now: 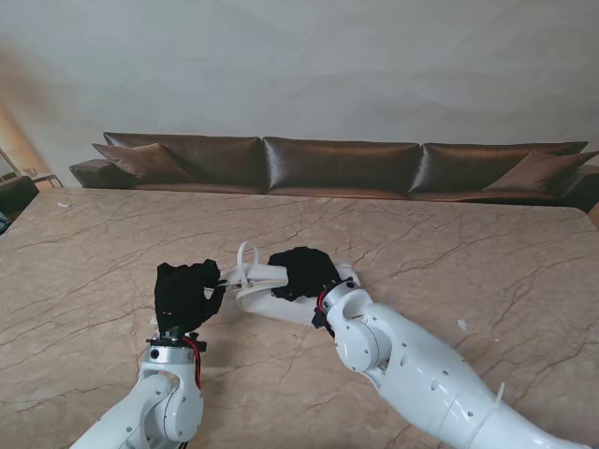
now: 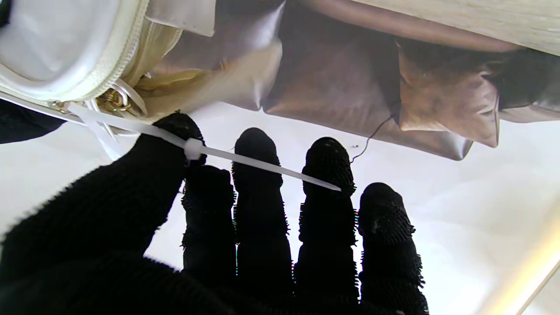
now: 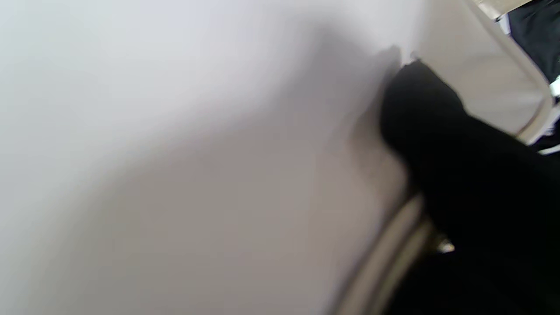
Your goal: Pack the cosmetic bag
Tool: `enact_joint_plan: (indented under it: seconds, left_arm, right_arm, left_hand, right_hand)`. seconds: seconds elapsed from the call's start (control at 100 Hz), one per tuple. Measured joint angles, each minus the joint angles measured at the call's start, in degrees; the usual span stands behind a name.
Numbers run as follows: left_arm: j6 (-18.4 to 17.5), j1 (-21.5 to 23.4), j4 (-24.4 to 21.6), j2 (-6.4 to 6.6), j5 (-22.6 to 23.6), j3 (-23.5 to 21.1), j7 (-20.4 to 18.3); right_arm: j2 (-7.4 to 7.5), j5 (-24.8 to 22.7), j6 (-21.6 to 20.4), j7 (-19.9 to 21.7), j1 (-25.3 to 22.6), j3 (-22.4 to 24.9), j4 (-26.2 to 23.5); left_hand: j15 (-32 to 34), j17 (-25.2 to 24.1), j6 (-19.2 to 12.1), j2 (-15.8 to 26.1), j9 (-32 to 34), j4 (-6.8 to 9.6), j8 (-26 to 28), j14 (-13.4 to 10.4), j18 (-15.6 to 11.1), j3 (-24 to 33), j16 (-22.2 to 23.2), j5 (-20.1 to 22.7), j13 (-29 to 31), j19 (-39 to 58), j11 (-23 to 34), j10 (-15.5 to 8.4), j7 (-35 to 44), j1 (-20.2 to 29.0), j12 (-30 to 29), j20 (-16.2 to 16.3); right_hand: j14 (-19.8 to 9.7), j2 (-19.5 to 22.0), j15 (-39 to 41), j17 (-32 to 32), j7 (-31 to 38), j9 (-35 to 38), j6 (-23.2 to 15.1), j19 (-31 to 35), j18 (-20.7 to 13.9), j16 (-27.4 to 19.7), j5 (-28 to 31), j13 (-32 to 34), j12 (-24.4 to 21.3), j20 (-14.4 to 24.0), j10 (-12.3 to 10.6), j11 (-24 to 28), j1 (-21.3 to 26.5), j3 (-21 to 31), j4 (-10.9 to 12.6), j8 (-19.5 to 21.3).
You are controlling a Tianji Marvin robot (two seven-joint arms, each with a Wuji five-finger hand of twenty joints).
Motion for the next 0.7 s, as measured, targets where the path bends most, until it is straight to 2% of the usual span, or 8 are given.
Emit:
enact_joint_plan:
  seconds: [0.08,0.23,0.35,0.47,0.52,0.58,0.68,0.7]
  left_arm:
    - [0.66,0.01,0.05,-0.22,-0.03,-0.02,0.66]
    - [3.12,-0.18,0.31,-0.64,0.16,-0.15,2.10]
    - [3.65,-0.72,1.15,-1.16,-0.91,-0.38,2.72]
    - [3.42,-1.91,2.73,-1.66,-4.21,0.35,3.53]
    - [3.39,-2.40,3.44,-1.73,-4.46,0.98,4.32]
    - [3.28,-2.84,3.93,-1.83,-4.71,1.82,5.16]
    - [2.58,-3.40,4.09,-2.14,-5.63,3.22,5.68]
    - [2.41,-3.54,4.15,-2.22,-5.83,3.48,5.78]
  right_arm:
    - [-0.21,-0.67,1.51,-1.06,-0.87,0.80,-0.44]
    - [-0.80,-1.07,3.41,-5.09,-2.24,1.81,-0.44]
    - [-1.68,-0.37,3.54,-8.64,-3.25,2.96,0.28]
    - [-1.93,0.77,2.07,-9.16,-3.39,3.04,1.11]
    - [-1.92,0.76,1.66,-9.50,-3.35,2.93,1.45]
    - [-1.92,0.89,1.29,-10.31,-3.26,2.66,1.84]
    - [-2.01,1.44,0.99,-11.72,-3.19,2.25,2.37]
    - [-2.06,1.52,0.96,-11.94,-3.18,2.22,2.48]
  left_hand:
    - [0.14,-0.01,-0.51,0.00,0.24,0.01,-0.75,0.00,0.07,-5.79,0.02,0.82,0.00,0.00,0.19,0.00,-0.44,-0.33,0.30,0.04]
    - [0.83,0.21,-0.52,0.76,0.33,0.02,-0.76,0.00,0.15,-20.99,0.02,0.82,0.84,0.06,0.54,0.00,-0.44,-0.58,0.60,0.56]
    - [1.35,0.71,-0.57,1.38,0.76,0.03,-0.77,0.03,0.44,-22.27,0.03,0.82,1.35,0.68,0.59,0.02,-0.49,-1.27,0.60,0.60]
    - [1.35,1.24,-0.57,1.27,0.80,0.03,-0.93,0.03,0.48,-22.30,0.01,0.82,1.35,0.70,0.59,0.02,-0.90,-1.24,0.30,0.60]
    - [1.35,1.86,-0.57,1.18,0.87,0.03,-1.78,0.03,0.48,-20.25,-0.36,0.82,1.98,0.72,-0.15,0.02,-1.66,-1.16,-0.17,0.60]
    - [0.55,2.70,-0.57,1.05,0.95,0.03,-4.59,0.03,0.48,-14.50,-1.09,0.82,2.39,1.22,-2.28,0.02,-3.18,-1.11,-0.97,0.51]
    - [-3.04,5.86,0.07,-2.08,1.14,0.03,-11.48,0.03,0.49,-0.65,-3.15,1.13,3.76,1.45,-8.93,0.06,-6.89,-1.01,-4.06,-1.41]
    - [-3.48,6.76,0.92,-2.77,1.57,-0.65,-12.28,0.03,0.51,1.50,-3.38,1.28,4.41,1.53,-10.22,0.09,-6.88,-1.00,-4.63,-1.96]
  right_hand:
    - [0.00,0.00,0.41,0.96,0.83,0.57,-0.37,0.01,0.02,0.08,0.10,0.61,0.47,0.00,0.00,0.34,-0.01,-0.23,0.04,0.34]
    - [0.00,0.00,1.60,2.16,0.91,1.15,-2.10,0.58,0.03,0.78,0.74,1.55,1.00,-0.04,-0.01,2.49,-0.03,-2.33,0.59,0.83]
    - [0.00,0.00,2.40,2.58,2.40,1.29,-3.09,0.90,0.03,1.33,0.76,1.66,1.43,-0.05,-0.02,3.56,-0.06,-2.88,0.60,0.85]
    - [0.04,0.00,3.38,2.59,3.28,1.29,-3.10,2.41,0.03,1.85,0.76,1.66,1.46,-0.08,-0.02,4.45,-0.06,-2.89,0.64,0.85]
    - [0.07,0.00,3.80,2.60,3.61,1.29,-3.10,2.57,0.03,1.88,0.76,1.66,1.46,-0.08,-0.02,4.63,-0.06,-2.89,0.67,0.85]
    - [0.17,0.00,3.87,2.61,3.71,1.29,-3.10,2.86,0.03,2.03,0.76,1.66,1.63,-0.08,-0.02,4.69,-0.06,-2.89,0.68,0.85]
    - [0.30,0.00,4.48,2.62,4.26,1.29,-3.10,3.45,0.03,2.15,0.76,1.66,2.16,-0.08,0.04,4.78,-0.05,-2.88,0.80,0.85]
    - [0.34,0.00,4.60,2.63,4.31,1.29,-3.10,3.47,0.03,2.15,0.76,1.66,2.16,-0.08,0.04,4.97,-0.05,-2.87,0.85,0.85]
